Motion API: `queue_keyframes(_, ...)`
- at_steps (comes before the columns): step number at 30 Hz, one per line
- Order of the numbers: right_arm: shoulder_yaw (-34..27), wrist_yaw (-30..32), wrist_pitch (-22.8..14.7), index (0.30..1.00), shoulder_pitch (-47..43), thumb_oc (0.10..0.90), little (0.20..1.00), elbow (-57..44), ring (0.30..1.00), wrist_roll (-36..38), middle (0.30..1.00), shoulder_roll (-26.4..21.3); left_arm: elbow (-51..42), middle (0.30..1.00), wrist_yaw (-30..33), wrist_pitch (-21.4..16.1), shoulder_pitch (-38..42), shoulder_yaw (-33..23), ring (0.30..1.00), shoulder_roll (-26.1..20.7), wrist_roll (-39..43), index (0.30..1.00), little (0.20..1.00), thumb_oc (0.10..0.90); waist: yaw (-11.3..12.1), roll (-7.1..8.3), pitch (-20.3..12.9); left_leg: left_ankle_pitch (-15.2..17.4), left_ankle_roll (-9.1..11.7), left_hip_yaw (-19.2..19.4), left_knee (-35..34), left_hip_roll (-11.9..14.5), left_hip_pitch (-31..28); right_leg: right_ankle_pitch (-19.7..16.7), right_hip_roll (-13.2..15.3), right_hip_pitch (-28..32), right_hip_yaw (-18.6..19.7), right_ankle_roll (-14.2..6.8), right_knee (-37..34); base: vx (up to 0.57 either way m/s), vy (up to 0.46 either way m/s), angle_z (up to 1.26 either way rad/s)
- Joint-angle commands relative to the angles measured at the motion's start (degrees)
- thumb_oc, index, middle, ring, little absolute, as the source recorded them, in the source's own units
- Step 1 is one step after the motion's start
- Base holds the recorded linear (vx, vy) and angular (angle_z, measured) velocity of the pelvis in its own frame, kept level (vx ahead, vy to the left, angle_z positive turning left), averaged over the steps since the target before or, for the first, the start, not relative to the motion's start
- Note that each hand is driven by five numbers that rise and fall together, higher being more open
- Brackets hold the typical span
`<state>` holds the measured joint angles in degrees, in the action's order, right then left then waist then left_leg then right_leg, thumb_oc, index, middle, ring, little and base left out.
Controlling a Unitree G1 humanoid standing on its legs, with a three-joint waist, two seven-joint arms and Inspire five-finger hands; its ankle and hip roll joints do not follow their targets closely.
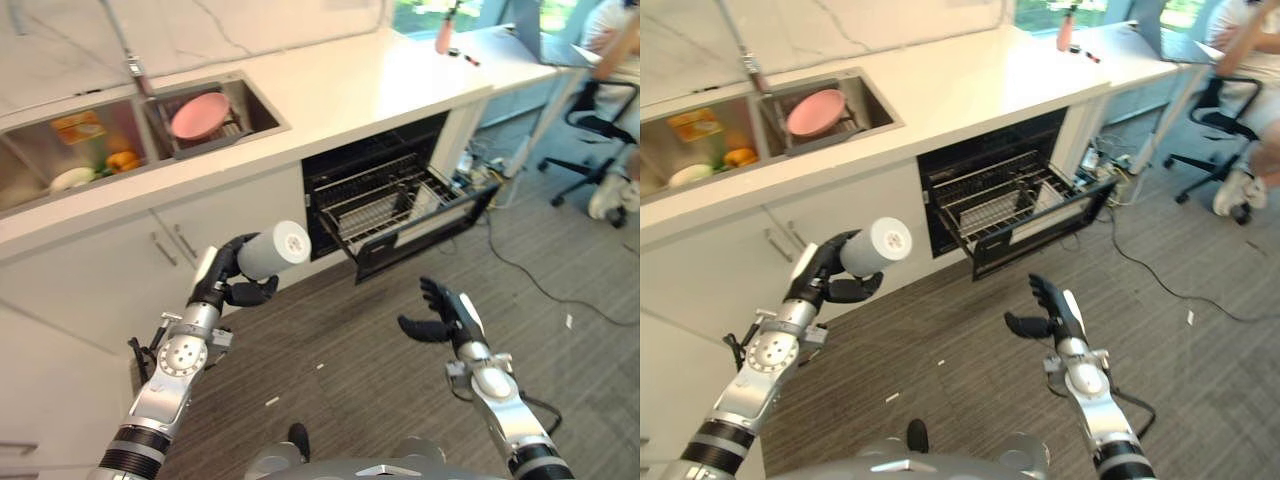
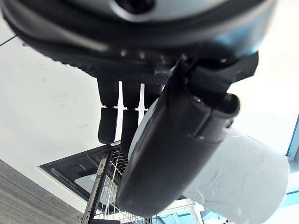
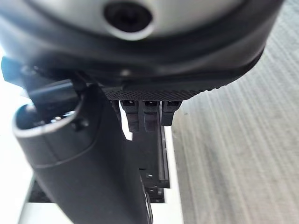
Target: Place the dishes in the dishwasher.
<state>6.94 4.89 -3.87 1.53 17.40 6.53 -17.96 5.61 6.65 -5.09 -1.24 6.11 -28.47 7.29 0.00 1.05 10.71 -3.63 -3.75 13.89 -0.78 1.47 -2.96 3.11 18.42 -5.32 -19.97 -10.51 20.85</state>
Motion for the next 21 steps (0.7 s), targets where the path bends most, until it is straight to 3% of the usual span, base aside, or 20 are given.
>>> queue_keyframes(1, -4.97, 1.73, -7.68, 0.9, -7.14, 0.8, 0.9, -7.23, 0.9, 3.64, 0.9, -3.31, -10.22, 0.3, 1.35, -8.01, 2.19, -2.5, 0.3, 1.02, 1.37, 0.3, 0.3, 0.4, 0.75, -0.1, -1.95, 8.62, 4.67, -3.65, 2.96, 3.93, -2.14, -5.46, -3.66, -0.12, 1.16, -0.14, -11.97, 0.1, 0.034, -0.74)
queue_keyframes(6, -5.56, 1.23, -9.72, 0.9, -8.32, 0.8, 0.9, -14.48, 0.9, 5.93, 0.9, -2.55, -10.2, 0.3, 2.78, -9.19, 4.86, -2.12, 0.3, 1.76, 0.85, 0.3, 0.3, 0.4, -0.4, -0.16, -1.42, 9.23, 4.91, -3.37, 1.75, 3.68, -3.65, -8.34, -3.82, -3.36, 2.53, -0.91, -18.42, 0.17, -0.005, -0.24)
queue_keyframes(8, -5.34, -0.17, -10.74, 0.9, -7.81, 0.8, 0.9, -17.73, 0.9, 10.06, 0.9, -1.46, -10.81, 0.3, 2.7, -9.42, 6.34, -1.98, 0.3, 2.11, 1.73, 0.3, 0.3, 0.4, -0.45, 0.2, -1.93, 11.67, 5.39, -3.67, 2.44, 3.37, -4.94, -8.26, -3.8, -1.09, 0.12, -1.4, -20.1, 0.22, -0.071, 0.17)
queue_keyframes(9, -5.4, -0.28, -10.69, 0.9, -7.67, 0.8, 0.9, -17.9, 0.9, 10.25, 0.9, -1.49, -10.85, 0.3, 2.64, -9.42, 6.3, -2.0, 0.3, 2.08, 1.8, 0.3, 0.3, 0.4, -0.58, 0.59, -1.73, 11.04, 5.28, -3.2, 2.69, 3.07, -4.51, -9.02, -3.41, -1.25, -0.56, -0.96, -20.28, 0.19, -0.106, 0.24)
queue_keyframes(11, -3.37, -3.81, -10.79, 0.9, -5.67, 0.8, 0.9, -20.28, 0.9, 17.85, 0.9, 0.1, -10.48, 0.3, 2.24, -9.6, 5.77, -2.74, 0.3, 3.73, 5.68, 0.3, 0.3, 0.4, -0.77, 1.35, -3.22, 13.35, 6.74, -3.26, 5.01, 4.76, -6.31, -7.79, -4.77, 1.1, -1.02, -0.08, -19.62, 0.28, -0.212, 0.08)
queue_keyframes(14, -1.33, -6.04, -10.35, 0.9, -5.21, 0.8, 0.9, -21.1, 0.9, 23.32, 0.9, 0.44, -10.0, 0.3, 1.93, -9.69, 4.92, -2.82, 0.3, 5.05, 7.82, 0.3, 0.3, 0.4, -0.94, 1.2, -3.94, 14.29, 7.36, -3.63, 8.31, 6.54, -6.84, -6.49, -6.23, 2.39, -0.71, 1.15, -19.27, 0.24, -0.204, -0.04)
queue_keyframes(16, 0.33, -7.81, -10.1, 0.9, -5.59, 0.8, 0.9, -22.03, 0.9, 29.29, 0.9, 0.7, -9.31, 0.3, 2.22, -9.93, 5.27, -2.74, 0.3, 5.48, 9.13, 0.3, 0.3, 0.4, -0.72, 1.01, -3.55, 11.48, 8.99, -5.08, 19.21, 8.52, -3.05, -4.67, -7.93, 3.84, -0.54, 3.26, -19.04, 0.16, -0.303, -0.14)
queue_keyframes(17, 1.79, -8.64, -9.72, 0.9, -5.96, 0.8, 0.9, -23.44, 0.9, 32.63, 0.9, -0.02, -8.81, 0.3, 3.1, -10.39, 6.52, -2.33, 0.3, 5.74, 10.07, 0.3, 0.3, 0.4, 0.1, 1.45, -1.63, 6.51, 10.65, -7.68, 32.0, 9.31, 3.38, -3.05, -8.62, 5.6, -0.74, 5.47, -19.08, 0.08, -0.309, -0.24)
queue_keyframes(18, 2.14, -9.15, -9.57, 0.9, -5.94, 0.8, 0.9, -23.93, 0.9, 33.79, 0.9, -0.3, -8.53, 0.3, 3.51, -10.64, 6.84, -2.23, 0.3, 5.93, 10.25, 0.3, 0.3, 0.4, 0.01, 1.59, -1.17, 5.57, 10.84, -8.19, 34.84, 9.56, 5.59, -2.18, -9.02, 6.24, -1.25, 6.29, -19.3, 0.08, -0.238, -0.16)
queue_keyframes(19, 2.6, -9.23, -9.12, 0.9, -5.94, 0.8, 0.9, -24.48, 0.9, 34.46, 0.9, -0.54, -8.49, 0.3, 3.8, -10.69, 7.45, -2.2, 0.3, 5.92, 10.44, 0.3, 0.3, 0.4, 0.09, 1.66, -0.95, 5.31, 10.82, -8.56, 34.02, 9.58, 6.83, -1.5, -9.36, 6.72, -1.47, 6.66, -19.52, 0.14, -0.073, 0.12)
queue_keyframes(21, 3.6, -10.89, -8.46, 0.9, -5.58, 0.8, 0.9, -25.14, 0.9, 37.18, 0.9, -0.68, -8.53, 0.3, 3.78, -10.43, 7.81, -1.92, 0.3, 6.02, 10.0, 0.3, 0.3, 0.4, 0.23, 1.7, -1.22, 7.0, 10.34, -8.49, 26.15, 9.61, 6.91, -0.82, -9.4, 7.98, -1.6, 5.89, -20.52, 0.19, 0.047, 0.2)
